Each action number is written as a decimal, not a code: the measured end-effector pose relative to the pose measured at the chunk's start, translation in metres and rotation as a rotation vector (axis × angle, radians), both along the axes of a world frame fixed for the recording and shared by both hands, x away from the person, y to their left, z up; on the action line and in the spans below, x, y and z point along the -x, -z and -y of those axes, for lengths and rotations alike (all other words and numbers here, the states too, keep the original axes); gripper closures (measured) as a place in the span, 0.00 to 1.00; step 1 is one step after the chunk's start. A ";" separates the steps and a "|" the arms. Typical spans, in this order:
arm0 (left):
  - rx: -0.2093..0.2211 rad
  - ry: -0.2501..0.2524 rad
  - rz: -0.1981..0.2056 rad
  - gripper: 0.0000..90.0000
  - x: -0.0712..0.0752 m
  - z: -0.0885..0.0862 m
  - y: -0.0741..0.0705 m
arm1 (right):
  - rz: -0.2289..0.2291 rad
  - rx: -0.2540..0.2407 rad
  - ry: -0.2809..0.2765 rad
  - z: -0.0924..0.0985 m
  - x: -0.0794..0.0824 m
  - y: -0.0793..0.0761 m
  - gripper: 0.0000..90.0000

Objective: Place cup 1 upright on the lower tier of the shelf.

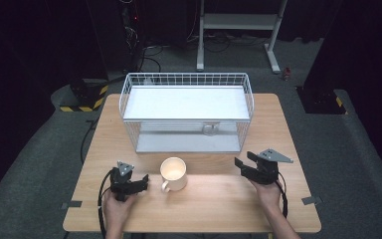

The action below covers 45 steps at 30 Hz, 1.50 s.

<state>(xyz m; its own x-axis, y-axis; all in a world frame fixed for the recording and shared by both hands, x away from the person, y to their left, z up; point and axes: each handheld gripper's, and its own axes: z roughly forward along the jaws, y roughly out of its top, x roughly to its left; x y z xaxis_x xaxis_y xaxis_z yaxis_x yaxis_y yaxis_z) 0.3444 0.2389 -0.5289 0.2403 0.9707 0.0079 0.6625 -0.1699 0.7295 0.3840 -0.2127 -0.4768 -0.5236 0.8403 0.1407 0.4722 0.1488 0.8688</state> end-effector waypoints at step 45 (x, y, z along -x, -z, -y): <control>0.004 -0.013 0.001 0.16 0.001 0.000 0.000 | -0.148 0.247 0.021 0.039 0.027 0.046 0.36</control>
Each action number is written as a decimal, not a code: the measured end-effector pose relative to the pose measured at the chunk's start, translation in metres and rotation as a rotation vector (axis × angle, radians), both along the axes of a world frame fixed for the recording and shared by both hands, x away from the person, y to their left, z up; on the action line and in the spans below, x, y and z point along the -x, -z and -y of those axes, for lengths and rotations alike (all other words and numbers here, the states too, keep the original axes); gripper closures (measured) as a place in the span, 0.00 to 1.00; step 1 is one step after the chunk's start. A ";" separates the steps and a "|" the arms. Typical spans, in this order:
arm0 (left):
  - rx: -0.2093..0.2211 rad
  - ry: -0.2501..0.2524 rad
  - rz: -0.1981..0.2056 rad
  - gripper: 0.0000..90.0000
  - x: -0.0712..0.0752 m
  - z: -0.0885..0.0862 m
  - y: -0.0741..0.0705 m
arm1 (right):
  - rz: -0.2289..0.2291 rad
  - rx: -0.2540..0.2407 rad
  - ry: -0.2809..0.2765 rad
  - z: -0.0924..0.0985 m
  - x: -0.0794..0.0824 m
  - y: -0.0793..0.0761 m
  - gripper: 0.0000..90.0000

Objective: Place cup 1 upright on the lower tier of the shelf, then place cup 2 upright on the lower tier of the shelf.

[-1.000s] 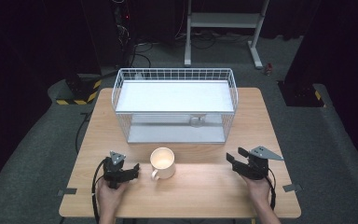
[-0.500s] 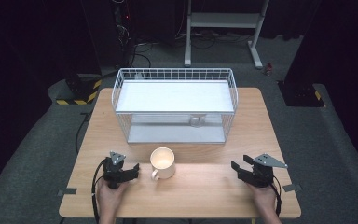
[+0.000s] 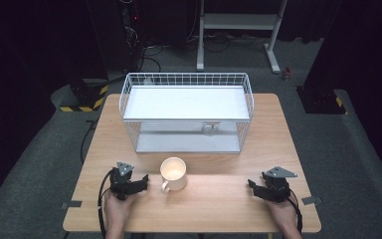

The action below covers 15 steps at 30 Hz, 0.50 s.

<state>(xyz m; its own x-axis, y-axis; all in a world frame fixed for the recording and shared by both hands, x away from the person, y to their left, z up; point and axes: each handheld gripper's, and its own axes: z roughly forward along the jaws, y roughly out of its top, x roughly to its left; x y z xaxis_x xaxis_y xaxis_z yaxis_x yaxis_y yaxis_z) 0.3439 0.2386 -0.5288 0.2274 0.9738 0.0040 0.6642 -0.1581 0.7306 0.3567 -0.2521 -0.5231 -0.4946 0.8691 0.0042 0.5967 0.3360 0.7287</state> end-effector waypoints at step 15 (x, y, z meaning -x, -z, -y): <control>0.035 0.000 0.008 0.14 0.004 -0.003 -0.004 | 0.003 0.024 0.003 -0.001 -0.005 0.000 0.30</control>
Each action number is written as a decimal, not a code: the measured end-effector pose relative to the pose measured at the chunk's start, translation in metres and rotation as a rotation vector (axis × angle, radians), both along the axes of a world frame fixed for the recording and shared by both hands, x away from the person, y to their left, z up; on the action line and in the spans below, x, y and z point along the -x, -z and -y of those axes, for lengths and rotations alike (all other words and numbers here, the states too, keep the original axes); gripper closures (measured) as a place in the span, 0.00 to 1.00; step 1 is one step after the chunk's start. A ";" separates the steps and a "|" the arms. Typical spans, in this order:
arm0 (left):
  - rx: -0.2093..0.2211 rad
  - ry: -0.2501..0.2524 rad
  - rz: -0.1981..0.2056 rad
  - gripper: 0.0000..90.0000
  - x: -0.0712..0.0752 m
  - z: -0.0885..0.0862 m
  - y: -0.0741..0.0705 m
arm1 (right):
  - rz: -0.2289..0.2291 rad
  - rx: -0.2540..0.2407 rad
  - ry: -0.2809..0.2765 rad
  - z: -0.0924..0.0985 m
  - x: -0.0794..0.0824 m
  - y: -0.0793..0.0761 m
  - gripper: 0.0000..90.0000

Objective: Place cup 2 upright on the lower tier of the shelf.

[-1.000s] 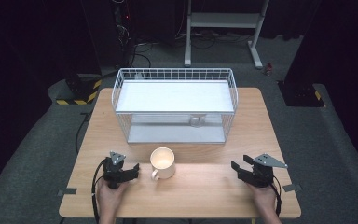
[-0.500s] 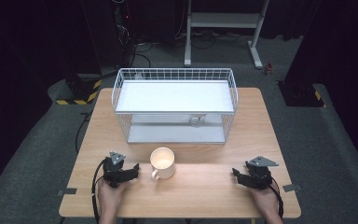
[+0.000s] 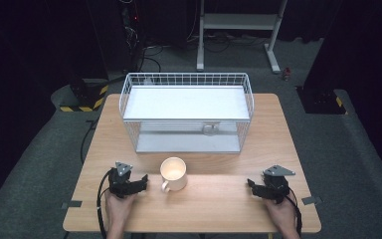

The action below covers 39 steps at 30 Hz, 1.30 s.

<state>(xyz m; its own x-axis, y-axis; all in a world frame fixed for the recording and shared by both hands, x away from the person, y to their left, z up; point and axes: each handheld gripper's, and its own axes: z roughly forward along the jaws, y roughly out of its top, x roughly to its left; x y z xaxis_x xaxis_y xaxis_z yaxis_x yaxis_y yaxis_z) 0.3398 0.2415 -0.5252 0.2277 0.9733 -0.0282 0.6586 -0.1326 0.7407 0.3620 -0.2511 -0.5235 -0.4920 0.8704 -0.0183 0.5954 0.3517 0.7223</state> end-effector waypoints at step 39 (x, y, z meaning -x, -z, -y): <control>0.013 0.123 0.012 0.08 0.059 0.012 -0.029 | -0.004 0.002 0.003 0.000 0.001 0.000 0.29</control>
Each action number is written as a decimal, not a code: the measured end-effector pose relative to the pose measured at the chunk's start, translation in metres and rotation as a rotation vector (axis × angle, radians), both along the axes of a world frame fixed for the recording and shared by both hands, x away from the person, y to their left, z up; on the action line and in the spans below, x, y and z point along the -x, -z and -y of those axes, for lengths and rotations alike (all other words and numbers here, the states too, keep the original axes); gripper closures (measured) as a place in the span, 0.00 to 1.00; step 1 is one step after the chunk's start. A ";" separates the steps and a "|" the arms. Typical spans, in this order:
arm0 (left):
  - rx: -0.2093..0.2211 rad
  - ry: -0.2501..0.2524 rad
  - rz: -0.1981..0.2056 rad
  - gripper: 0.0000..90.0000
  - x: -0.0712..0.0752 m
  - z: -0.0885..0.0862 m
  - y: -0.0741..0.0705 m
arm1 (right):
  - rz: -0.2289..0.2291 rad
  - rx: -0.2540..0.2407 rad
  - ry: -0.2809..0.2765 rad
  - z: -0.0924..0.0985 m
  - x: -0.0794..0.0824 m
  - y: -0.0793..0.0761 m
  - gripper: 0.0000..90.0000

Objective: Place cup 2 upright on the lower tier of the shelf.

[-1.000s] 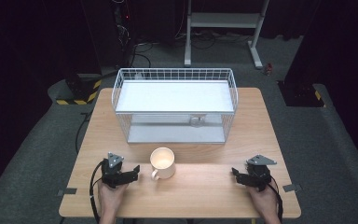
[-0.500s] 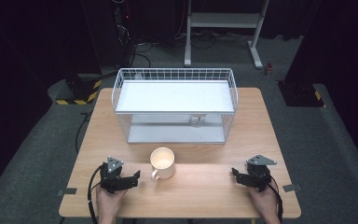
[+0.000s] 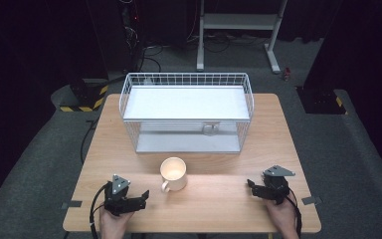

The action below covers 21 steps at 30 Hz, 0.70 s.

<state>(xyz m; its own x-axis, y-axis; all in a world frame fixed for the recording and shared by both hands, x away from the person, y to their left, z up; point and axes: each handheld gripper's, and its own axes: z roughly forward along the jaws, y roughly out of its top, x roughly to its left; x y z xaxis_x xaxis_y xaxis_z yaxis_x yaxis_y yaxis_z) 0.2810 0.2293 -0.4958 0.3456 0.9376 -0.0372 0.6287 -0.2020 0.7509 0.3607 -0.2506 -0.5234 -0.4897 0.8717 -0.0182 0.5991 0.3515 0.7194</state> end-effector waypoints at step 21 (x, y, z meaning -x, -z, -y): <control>-0.006 0.152 0.004 0.04 0.004 0.055 -0.007 | 0.000 0.000 0.000 0.000 0.000 0.000 0.29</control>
<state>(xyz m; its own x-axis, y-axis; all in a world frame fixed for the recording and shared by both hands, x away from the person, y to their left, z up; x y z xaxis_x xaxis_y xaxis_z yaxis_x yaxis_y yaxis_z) 0.2772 0.1748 -0.4887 0.4834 0.8749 -0.0296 0.5874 -0.2991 0.7520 0.3609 -0.2507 -0.5234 -0.4899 0.8716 -0.0184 0.5991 0.3518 0.7193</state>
